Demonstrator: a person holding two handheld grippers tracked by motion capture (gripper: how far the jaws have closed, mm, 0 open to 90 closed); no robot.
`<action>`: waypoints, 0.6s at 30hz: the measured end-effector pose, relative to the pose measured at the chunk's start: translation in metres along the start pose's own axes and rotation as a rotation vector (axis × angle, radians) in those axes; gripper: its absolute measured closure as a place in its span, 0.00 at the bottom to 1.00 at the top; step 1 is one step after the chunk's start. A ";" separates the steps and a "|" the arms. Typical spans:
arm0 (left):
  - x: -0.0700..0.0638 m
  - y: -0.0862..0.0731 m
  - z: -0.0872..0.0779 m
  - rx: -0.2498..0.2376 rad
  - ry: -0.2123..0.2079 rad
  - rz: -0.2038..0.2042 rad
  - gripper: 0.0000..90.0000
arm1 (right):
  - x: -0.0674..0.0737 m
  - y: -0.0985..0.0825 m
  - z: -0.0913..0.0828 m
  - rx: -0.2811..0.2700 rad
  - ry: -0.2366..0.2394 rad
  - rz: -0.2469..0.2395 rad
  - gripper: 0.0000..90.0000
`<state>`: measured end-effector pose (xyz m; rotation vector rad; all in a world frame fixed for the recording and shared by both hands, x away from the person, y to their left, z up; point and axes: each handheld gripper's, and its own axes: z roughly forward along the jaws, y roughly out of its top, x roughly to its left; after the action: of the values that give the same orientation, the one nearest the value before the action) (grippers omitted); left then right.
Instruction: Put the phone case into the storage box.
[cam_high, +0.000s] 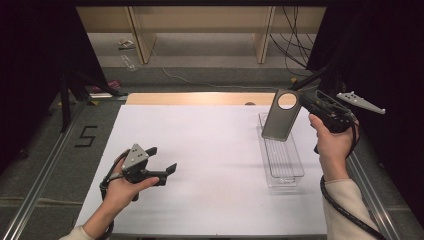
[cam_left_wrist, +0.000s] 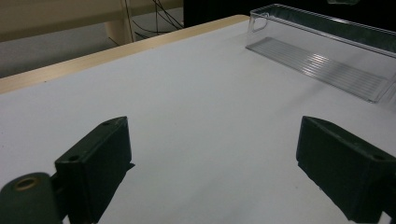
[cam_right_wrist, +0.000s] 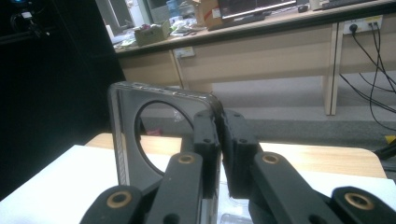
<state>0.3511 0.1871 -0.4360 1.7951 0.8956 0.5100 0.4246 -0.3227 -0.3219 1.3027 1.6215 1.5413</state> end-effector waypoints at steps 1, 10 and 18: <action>0.000 0.000 0.000 -0.001 0.000 0.000 0.11 | 0.000 0.000 0.000 0.000 0.000 0.000 0.95; 0.000 0.000 0.000 0.000 0.000 -0.001 0.11 | -0.001 0.000 -0.001 -0.001 -0.010 -0.003 0.95; 0.000 0.000 0.000 0.000 0.000 -0.001 0.11 | -0.002 0.001 -0.001 -0.003 -0.014 -0.009 0.95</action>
<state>0.3511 0.1871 -0.4362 1.7949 0.8961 0.5092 0.4249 -0.3244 -0.3214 1.2997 1.6138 1.5260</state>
